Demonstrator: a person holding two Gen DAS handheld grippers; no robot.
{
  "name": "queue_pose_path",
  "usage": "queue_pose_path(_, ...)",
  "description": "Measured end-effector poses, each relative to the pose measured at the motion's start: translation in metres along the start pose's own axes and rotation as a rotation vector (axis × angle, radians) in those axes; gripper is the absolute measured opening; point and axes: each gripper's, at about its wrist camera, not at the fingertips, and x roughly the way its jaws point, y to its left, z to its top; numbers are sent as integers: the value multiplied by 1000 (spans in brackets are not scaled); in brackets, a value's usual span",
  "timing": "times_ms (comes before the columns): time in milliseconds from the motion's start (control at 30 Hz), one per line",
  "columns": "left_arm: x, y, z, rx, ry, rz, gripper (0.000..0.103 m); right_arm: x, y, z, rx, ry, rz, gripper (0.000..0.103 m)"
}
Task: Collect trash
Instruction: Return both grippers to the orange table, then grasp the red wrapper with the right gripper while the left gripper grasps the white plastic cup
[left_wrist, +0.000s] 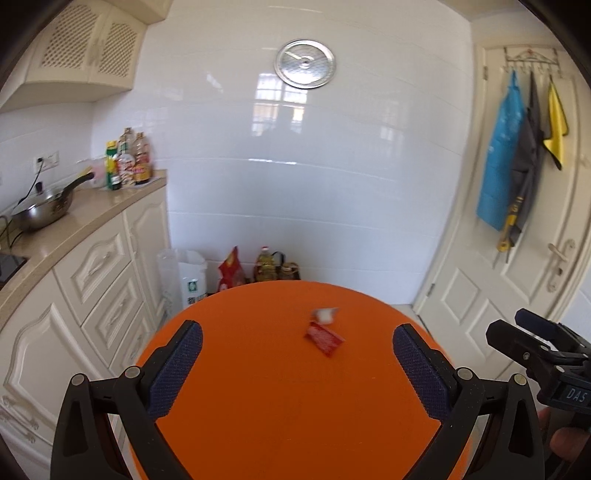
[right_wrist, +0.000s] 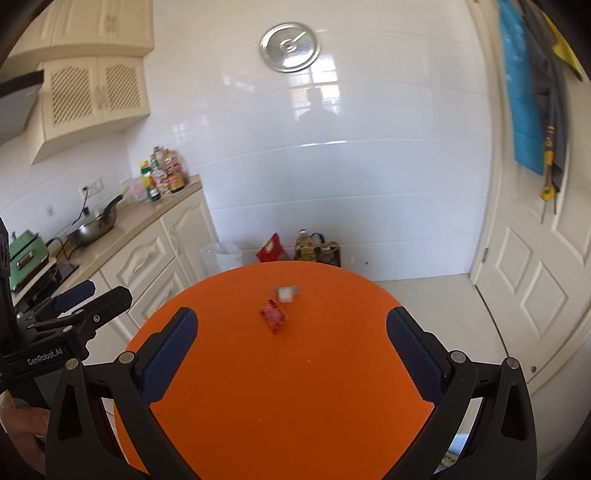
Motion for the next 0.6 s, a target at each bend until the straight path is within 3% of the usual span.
queue_pose_path(367,65,-16,0,-79,82,84,102,118,21,-6,-74,176,48,103)
queue_pose_path(600,151,-21,33,-100,164,91,102,203,10,-20,-84,311,37,103)
